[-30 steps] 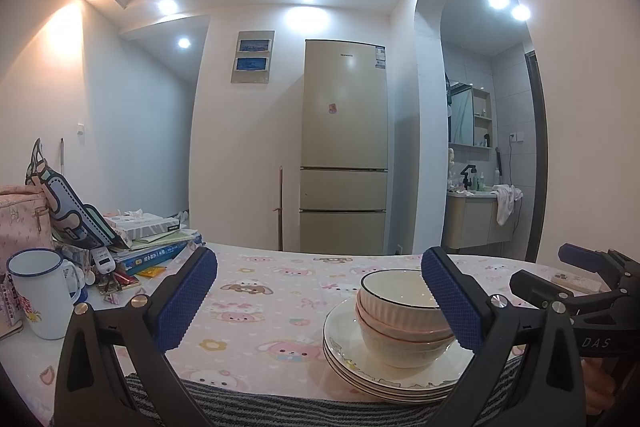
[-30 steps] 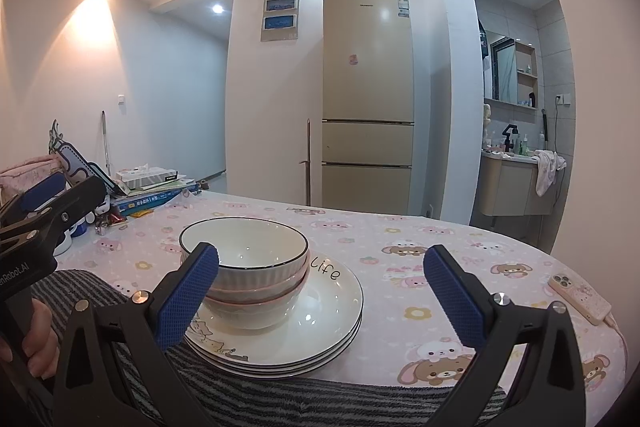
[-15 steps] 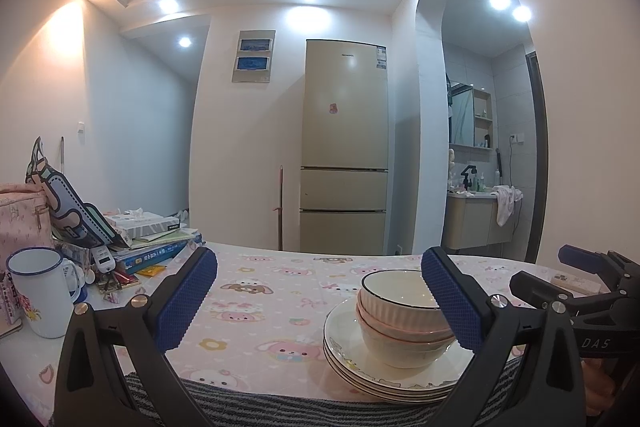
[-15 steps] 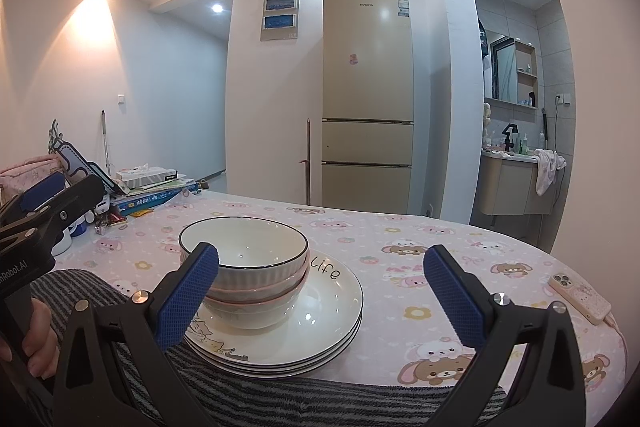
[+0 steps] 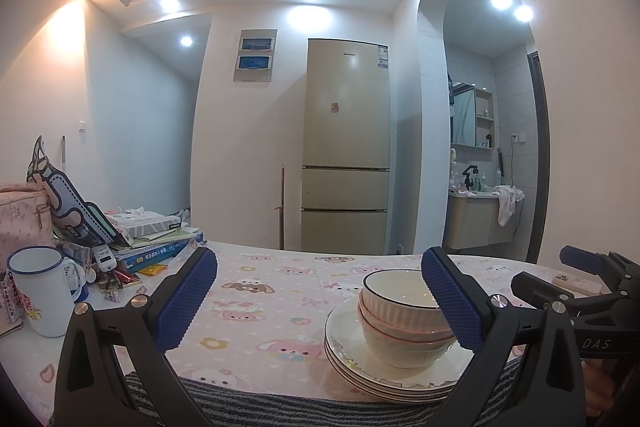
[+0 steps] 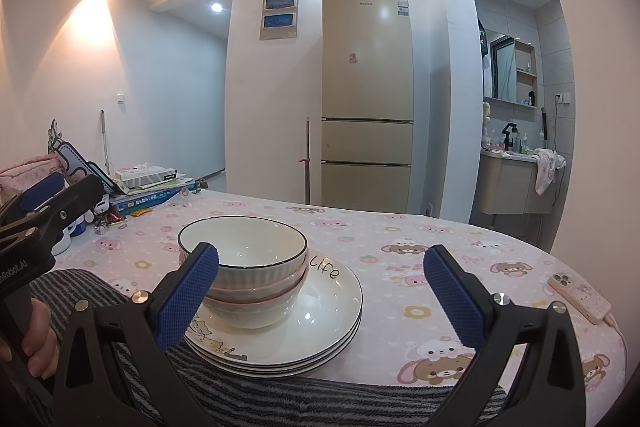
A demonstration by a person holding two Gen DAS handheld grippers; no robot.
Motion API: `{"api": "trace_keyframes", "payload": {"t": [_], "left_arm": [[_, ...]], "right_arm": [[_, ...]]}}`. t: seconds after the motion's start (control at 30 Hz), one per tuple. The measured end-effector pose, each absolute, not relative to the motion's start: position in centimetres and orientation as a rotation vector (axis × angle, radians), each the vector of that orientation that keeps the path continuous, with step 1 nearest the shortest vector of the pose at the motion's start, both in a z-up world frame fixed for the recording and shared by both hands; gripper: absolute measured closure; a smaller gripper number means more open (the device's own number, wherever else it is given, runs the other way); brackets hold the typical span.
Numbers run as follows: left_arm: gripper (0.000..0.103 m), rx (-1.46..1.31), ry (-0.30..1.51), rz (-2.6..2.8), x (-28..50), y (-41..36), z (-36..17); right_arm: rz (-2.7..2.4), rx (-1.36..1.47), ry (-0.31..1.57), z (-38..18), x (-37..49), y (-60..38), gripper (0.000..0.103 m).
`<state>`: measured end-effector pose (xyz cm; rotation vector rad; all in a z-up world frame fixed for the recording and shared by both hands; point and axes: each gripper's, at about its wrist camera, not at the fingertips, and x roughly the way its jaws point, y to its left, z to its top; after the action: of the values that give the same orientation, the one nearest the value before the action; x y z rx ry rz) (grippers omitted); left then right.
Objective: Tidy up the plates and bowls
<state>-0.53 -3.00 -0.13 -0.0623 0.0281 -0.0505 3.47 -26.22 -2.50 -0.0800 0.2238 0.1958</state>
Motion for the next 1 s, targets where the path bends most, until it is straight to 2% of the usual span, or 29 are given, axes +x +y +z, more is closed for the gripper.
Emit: {"api": "trace_keyframes", "payload": {"t": [1.0], "left_arm": [[0.000,-0.063,0.029,-0.050,-0.48,-2.95,-0.11]], "right_arm": [[0.193,-0.081,0.236,-2.20,3.79,-26.15,0.001]]}}
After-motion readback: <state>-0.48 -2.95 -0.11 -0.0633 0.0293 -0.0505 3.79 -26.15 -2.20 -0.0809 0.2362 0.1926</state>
